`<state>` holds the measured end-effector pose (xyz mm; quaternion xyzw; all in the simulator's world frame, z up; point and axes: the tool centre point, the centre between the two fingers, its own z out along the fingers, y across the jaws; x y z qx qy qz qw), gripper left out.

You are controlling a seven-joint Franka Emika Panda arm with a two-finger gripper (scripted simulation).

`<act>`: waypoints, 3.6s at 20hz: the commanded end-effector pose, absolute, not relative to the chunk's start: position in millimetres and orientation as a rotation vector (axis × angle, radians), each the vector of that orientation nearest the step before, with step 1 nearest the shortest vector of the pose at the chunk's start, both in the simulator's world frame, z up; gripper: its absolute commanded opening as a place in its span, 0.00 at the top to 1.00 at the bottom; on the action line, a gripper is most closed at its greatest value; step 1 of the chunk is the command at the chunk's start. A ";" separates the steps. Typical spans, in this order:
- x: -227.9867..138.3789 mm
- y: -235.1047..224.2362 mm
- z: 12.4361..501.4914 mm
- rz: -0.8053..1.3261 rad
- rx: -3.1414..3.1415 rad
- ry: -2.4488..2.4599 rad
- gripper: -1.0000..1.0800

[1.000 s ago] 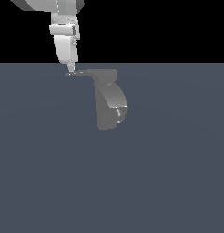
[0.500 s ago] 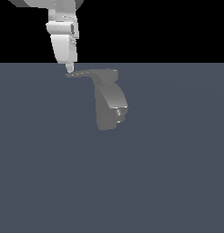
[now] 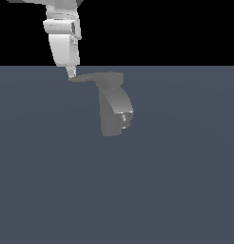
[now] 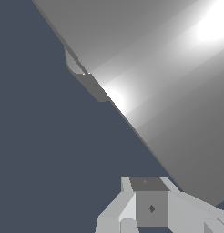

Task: Turn on the faucet by rotating a designated handle.

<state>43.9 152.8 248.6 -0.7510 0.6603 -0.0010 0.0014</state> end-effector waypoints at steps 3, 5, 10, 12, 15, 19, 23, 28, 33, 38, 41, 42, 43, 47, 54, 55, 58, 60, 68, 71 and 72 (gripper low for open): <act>29.4 152.5 248.5 0.000 -2.361 2.073 1.00; 26.6 152.3 248.5 0.000 -2.361 2.073 1.00; 22.0 143.2 248.7 -0.002 -2.358 2.072 1.00; 17.8 138.7 248.5 -0.001 -2.359 2.072 1.00; 11.3 131.8 248.6 -0.001 -2.359 2.072 1.00; 2.6 122.4 248.5 -0.001 -2.359 2.072 1.00; -6.3 112.9 248.6 -0.001 -2.359 2.072 1.00; -17.6 100.8 248.6 -0.001 -2.360 2.073 1.00; -29.0 88.5 248.6 0.000 -2.360 2.073 1.00; -40.7 75.8 248.6 0.000 -2.361 2.073 1.00; -45.5 70.6 248.8 0.000 -2.361 2.073 1.00; -43.3 78.4 248.5 0.000 -2.369 2.061 1.00; -43.0 72.1 248.5 0.000 -2.368 2.061 1.00; -41.6 46.7 248.6 0.000 -2.367 2.064 1.00; -39.1 1.0 248.7 0.000 -2.364 2.068 1.00; -38.8 -5.6 248.7 0.000 -2.363 2.069 1.00; -37.6 -25.5 248.7 0.000 -2.362 2.071 1.00; -36.8 -38.7 248.7 0.000 -2.361 2.072 1.00; -18.8 -33.6 248.6 0.002 -2.386 2.041 1.00; -10.3 -42.9 248.6 0.002 -2.383 2.045 1.00; -7.5 -45.9 248.6 0.002 -2.382 2.046 1.00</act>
